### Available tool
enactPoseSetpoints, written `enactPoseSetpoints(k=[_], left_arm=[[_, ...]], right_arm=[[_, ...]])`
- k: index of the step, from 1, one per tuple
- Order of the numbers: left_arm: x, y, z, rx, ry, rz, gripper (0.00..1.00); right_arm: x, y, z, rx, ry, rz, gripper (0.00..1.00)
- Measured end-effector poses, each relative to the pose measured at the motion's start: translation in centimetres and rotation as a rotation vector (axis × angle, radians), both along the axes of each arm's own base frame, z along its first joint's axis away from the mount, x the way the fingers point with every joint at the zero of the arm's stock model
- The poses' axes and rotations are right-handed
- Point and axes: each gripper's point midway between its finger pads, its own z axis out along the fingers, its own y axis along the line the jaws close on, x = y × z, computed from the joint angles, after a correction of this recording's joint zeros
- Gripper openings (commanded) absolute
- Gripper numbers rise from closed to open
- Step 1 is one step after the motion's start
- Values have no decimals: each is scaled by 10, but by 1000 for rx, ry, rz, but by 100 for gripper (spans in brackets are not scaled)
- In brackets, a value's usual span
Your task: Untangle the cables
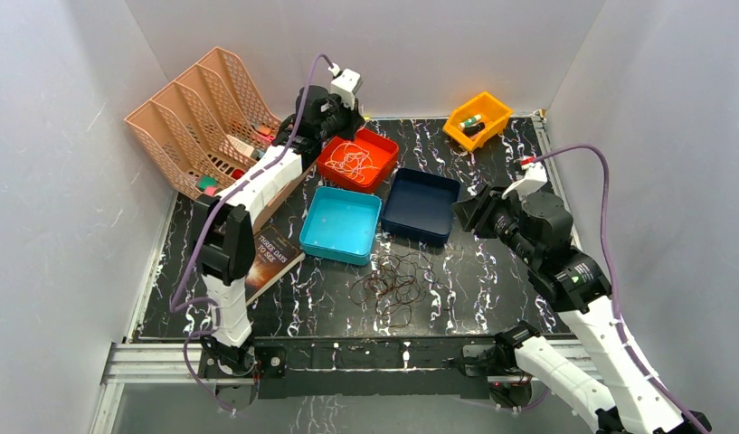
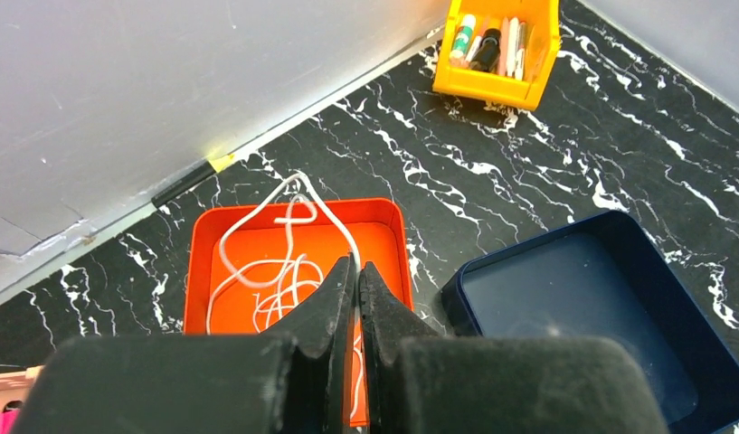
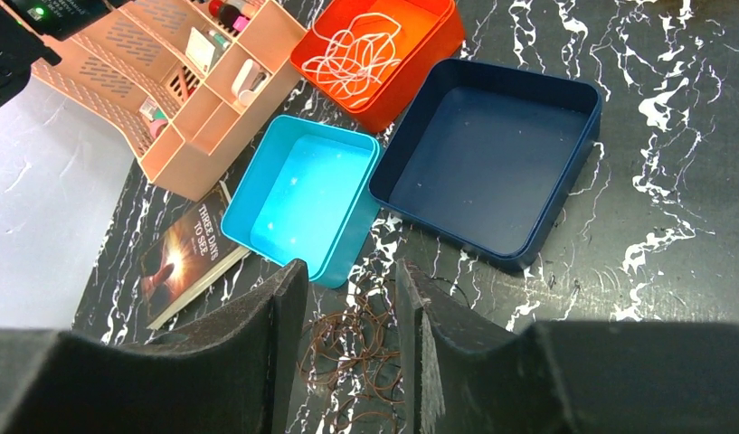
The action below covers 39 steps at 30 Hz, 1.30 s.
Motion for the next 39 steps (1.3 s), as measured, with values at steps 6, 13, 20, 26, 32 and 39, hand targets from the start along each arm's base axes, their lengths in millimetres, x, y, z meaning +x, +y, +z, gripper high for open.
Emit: enactPoseSetpoints(k=[6,13,20,26,32,39], left_arm=[[7,1,-17,6,15,-3,0],[6,0,-29,7,27,-11,0],[9,-1,-76,42,122,-7,0],[9,4,-136,107,255,15,0],[14,8,-161,137,319,42,2],[28,9,-163,130,320,57,2]], right_arm=[[-3,-2,-8,-10,20,-1,49],[-2,-1,-10,-13,27,0,50],[-2,-1,-15,-18,38,0,50],[-2,-1,-18,-22,46,0,50],[-2,-1,-18,-22,47,0,50],[-2,0,-18,-19,49,2,50]])
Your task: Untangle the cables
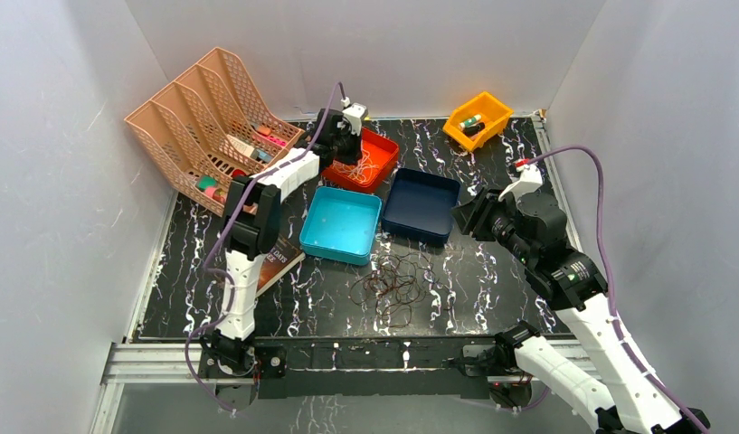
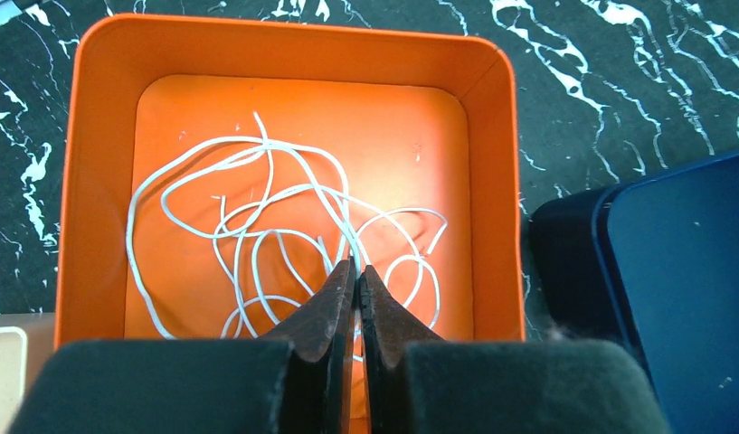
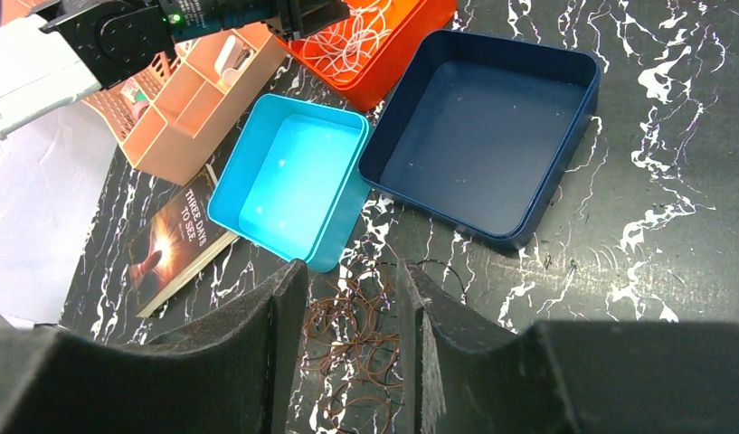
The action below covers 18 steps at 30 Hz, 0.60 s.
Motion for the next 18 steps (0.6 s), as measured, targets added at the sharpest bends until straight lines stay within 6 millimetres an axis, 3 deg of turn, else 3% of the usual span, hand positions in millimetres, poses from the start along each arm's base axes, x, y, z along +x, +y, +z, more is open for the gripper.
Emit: enactPoseSetpoints(k=[9,14,18], left_arm=[[12,1,-34,21,60,10,6],[13,2,-48,31,87,12,31],[11,3,-48,39,95,8,41]], right_arm=[[-3,-1,-2,-4,8,0,50],[-6,-3,-3,-7,14,0,50],[-6,-3,-4,-4,17,-1,50]])
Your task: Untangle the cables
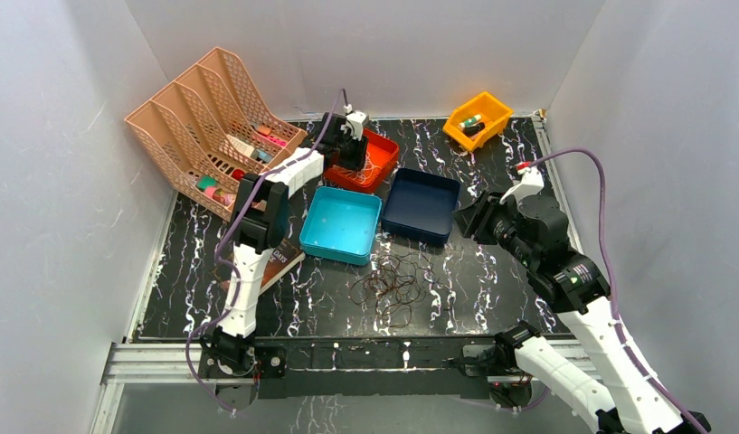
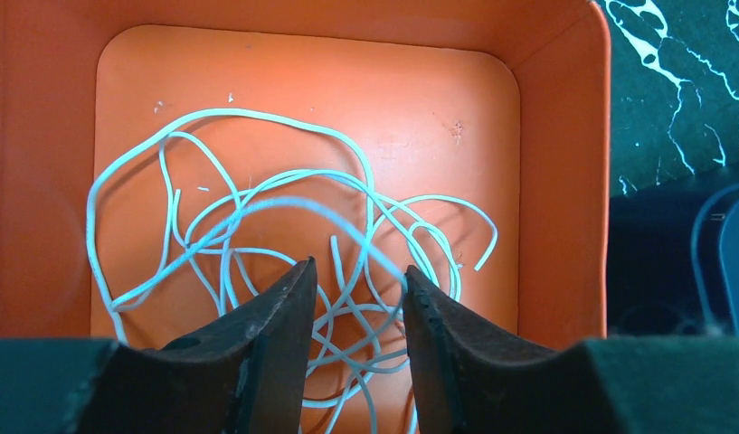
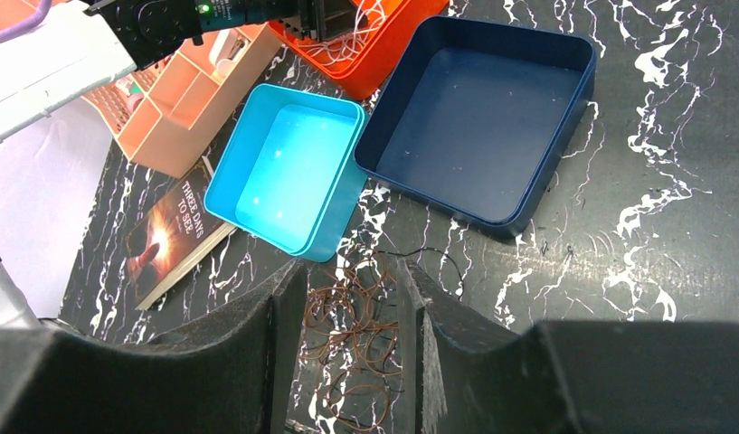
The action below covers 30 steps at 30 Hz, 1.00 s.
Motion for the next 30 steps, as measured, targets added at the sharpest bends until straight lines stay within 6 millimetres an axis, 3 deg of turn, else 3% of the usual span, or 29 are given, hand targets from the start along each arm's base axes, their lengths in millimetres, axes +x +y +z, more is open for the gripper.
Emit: enactPoseSetpoints(k=[6,10,17,23,26,30], left_arm=[[0,0,4,0,-2,0,47],[3,0,23,-1,-23,-1,57],[7,8,109,-2,-137,18,66],[-16,22,176,-14,-192,48,81],[-32,37,193,-4,-162,112,98],[-69,60,192,14,-61,210,98]], right_arm=[[0,0,-1,5,7,-3,50],[-1,1,0,11,9,-4,50],[-1,2,0,17,11,1,50],[-2,2,-5,12,21,1,50],[-2,2,-9,8,27,1,50],[-2,1,-18,3,39,0,50]])
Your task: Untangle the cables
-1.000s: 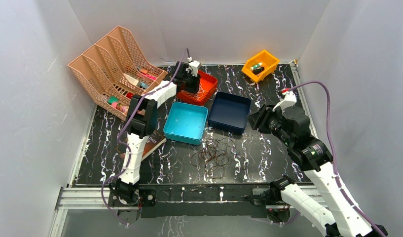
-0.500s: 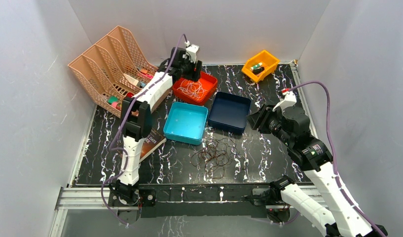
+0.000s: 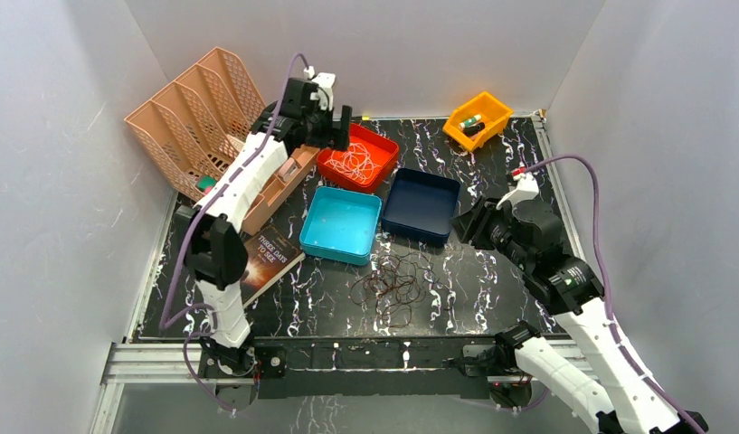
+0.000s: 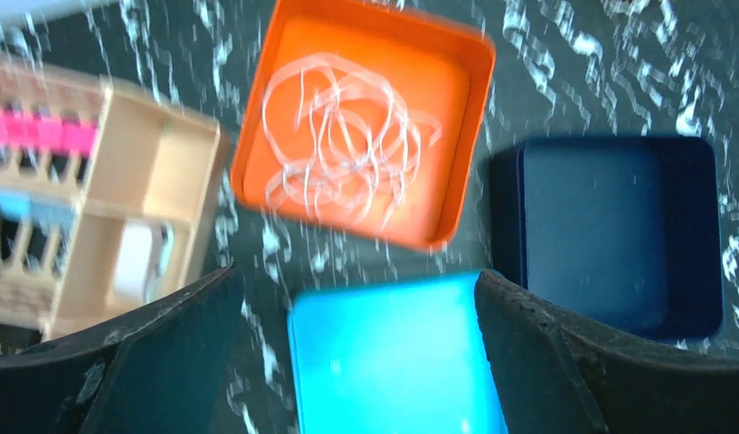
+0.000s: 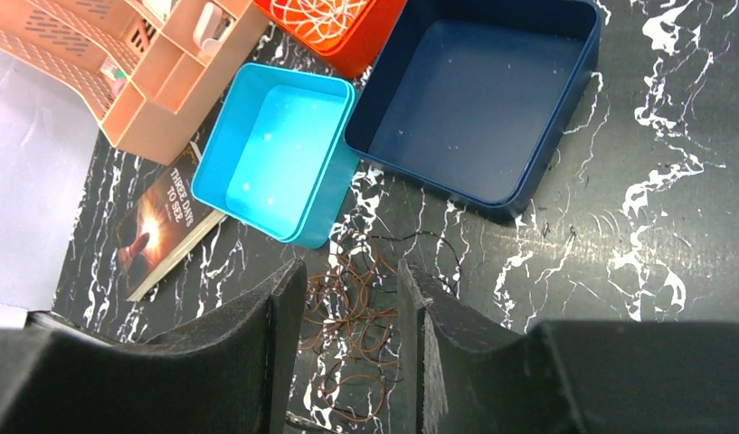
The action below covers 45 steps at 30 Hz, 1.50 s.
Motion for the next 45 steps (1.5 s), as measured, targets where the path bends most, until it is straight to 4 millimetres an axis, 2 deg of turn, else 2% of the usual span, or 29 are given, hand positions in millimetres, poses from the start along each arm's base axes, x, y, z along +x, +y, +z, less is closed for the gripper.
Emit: enactPoseSetpoints(k=[2,8,12,14,18,25,28,34,36,39,45], left_arm=[[-24,11,-8,4,60,30,98],[-117,54,-42,19,197,110,98],[-174,72,-49,-30,176,96,98],[-192,77,-43,-67,146,97,98],[-209,77,-29,-161,71,101,98],[-230,70,-35,-283,77,138,96],[-245,55,-48,-285,109,115,96],[-270,7,-58,-258,129,7,96],[-271,-5,-64,-251,139,-7,96],[-268,-12,-74,-236,151,0,96],[-262,-18,-82,-225,155,3,96]], right_arm=[[0,0,-8,-7,15,1,51],[1,5,-26,-25,57,23,53],[0,11,-46,-54,98,66,55],[0,13,-57,-71,126,83,56],[2,19,-77,-112,182,128,56],[5,29,-122,-189,328,176,55],[-2,28,-145,-226,386,147,56],[-12,19,-171,-242,464,20,56],[-12,16,-177,-230,488,-27,55],[-15,16,-185,-208,518,-57,55],[-20,37,-196,-139,556,24,55]])
